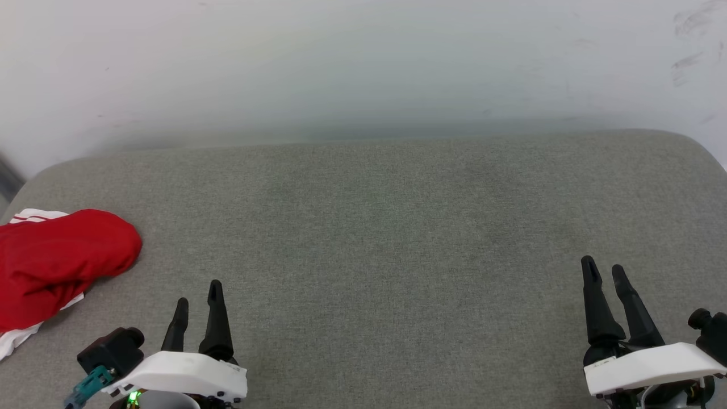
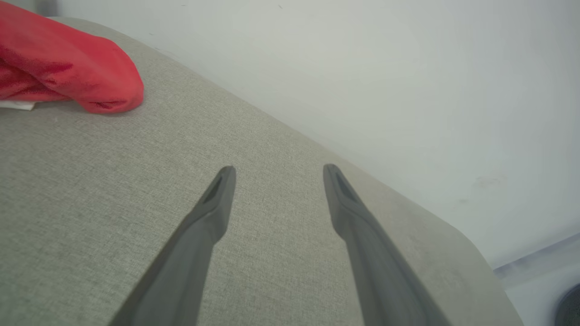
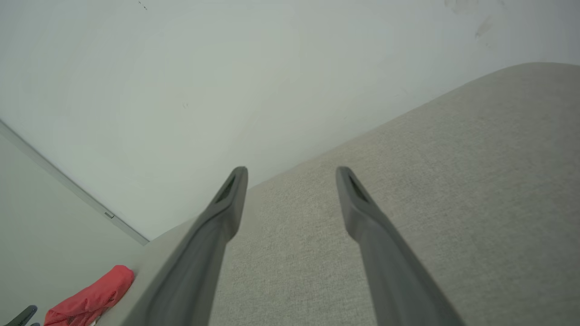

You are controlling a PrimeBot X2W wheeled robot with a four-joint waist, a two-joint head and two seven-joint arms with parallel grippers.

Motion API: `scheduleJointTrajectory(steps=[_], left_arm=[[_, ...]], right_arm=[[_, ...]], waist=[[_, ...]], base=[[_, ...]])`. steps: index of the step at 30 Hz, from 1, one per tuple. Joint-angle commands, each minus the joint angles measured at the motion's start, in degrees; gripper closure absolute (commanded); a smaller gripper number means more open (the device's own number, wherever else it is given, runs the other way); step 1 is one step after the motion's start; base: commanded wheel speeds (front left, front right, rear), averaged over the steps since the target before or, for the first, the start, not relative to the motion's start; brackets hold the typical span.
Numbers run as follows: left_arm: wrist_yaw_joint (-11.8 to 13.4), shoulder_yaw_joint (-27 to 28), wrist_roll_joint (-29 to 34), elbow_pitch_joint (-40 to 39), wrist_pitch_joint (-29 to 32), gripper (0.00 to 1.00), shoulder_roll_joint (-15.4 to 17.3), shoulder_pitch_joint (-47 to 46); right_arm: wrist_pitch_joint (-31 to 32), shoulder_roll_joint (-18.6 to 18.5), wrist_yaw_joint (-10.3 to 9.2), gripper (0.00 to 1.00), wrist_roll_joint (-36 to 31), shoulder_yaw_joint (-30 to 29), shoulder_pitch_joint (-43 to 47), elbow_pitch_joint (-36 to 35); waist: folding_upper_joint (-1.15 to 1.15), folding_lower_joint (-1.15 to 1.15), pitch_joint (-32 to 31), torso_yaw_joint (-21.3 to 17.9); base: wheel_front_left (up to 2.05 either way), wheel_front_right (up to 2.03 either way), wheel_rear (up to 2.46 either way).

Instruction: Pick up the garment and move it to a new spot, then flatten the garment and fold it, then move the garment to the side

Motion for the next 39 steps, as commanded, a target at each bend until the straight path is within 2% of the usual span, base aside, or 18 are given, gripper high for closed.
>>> scheduleJointTrajectory(steps=[1,14,25,39], left_arm=[[0.6,-0.5,1.9,-1.1,-0.5,0.0,0.4,-0.2],[3.1,-3.4,9.8,-2.3,-2.7,0.0,1.7,1.7],[3.2,-5.0,15.2,-2.8,-4.1,0.0,2.4,2.4],[1.9,-5.4,22.1,-3.6,-6.0,0.0,1.6,3.6]], right_arm=[[-0.7,-0.1,0.0,0.0,-2.2,0.2,0.1,-1.2],[-2.8,-0.1,0.0,0.0,-10.8,0.5,1.4,-2.5],[-4.2,0.0,0.0,0.0,-16.7,0.8,2.5,-3.2],[-6.1,0.0,0.0,0.0,-23.1,0.8,3.7,-4.5]], waist=[[0.0,0.0,0.0,0.0],[0.0,0.0,-0.2,0.3],[0.0,0.0,-0.2,0.4],[0.0,0.0,-0.1,0.5]], base=[[0.0,0.0,0.0],[0.0,0.0,0.0],[0.0,0.0,0.0],[0.0,0.0,0.0]])
